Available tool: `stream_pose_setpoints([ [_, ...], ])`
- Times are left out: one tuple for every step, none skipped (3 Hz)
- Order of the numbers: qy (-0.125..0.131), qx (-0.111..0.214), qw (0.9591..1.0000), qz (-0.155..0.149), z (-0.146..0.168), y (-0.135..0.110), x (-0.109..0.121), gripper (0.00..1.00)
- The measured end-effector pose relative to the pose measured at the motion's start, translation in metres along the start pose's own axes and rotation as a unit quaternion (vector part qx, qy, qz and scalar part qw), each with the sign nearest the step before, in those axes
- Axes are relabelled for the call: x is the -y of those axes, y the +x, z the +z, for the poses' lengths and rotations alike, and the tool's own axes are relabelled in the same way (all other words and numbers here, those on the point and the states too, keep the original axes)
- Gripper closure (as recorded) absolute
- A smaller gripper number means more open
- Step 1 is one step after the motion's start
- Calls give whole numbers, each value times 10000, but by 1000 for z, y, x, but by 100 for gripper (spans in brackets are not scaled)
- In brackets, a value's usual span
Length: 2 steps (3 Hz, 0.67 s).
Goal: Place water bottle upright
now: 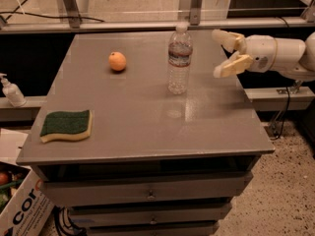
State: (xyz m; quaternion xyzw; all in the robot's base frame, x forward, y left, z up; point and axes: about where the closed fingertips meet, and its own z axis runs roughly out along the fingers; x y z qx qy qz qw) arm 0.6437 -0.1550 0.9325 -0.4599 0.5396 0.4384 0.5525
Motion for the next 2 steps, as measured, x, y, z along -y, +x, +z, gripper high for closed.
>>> stream_pose_setpoints([
  [488,-218,9986,-38,-53,-4,2,0],
  [488,-218,9986,-38,-53,-4,2,0],
])
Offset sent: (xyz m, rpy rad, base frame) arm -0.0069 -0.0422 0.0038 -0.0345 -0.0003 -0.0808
